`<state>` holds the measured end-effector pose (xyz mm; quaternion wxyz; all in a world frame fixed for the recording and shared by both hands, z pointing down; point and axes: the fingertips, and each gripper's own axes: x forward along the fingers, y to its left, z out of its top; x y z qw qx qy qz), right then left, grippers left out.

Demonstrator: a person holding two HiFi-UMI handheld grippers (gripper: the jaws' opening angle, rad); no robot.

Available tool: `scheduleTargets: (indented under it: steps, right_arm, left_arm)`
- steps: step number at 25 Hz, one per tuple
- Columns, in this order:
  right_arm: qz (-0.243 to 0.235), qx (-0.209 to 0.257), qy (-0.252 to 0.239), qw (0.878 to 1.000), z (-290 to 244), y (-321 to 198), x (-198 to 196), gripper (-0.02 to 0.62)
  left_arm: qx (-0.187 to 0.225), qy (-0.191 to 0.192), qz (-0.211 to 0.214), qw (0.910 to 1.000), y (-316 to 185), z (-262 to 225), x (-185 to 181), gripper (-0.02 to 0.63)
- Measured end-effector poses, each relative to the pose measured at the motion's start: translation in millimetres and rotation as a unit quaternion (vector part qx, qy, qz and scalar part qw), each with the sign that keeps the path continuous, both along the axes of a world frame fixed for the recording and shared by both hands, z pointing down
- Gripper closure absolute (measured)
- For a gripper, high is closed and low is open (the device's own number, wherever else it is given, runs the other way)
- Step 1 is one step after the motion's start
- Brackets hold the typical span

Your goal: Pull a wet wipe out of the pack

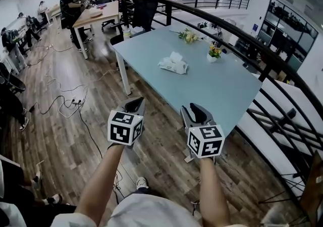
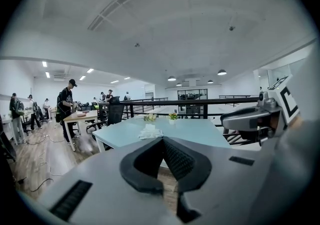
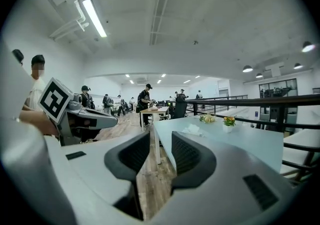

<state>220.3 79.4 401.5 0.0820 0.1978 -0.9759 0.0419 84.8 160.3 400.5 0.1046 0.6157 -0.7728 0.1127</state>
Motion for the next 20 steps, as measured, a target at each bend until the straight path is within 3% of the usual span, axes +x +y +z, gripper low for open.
scheduleTargets:
  steps: [20]
  right_arm:
    - [0.065,-0.017,0.014,0.998,6.9,-32.2,-114.5,0.357]
  left_arm:
    - [-0.012,0.016,0.056,0.9982,-41.4,15.3,-123.1,0.612]
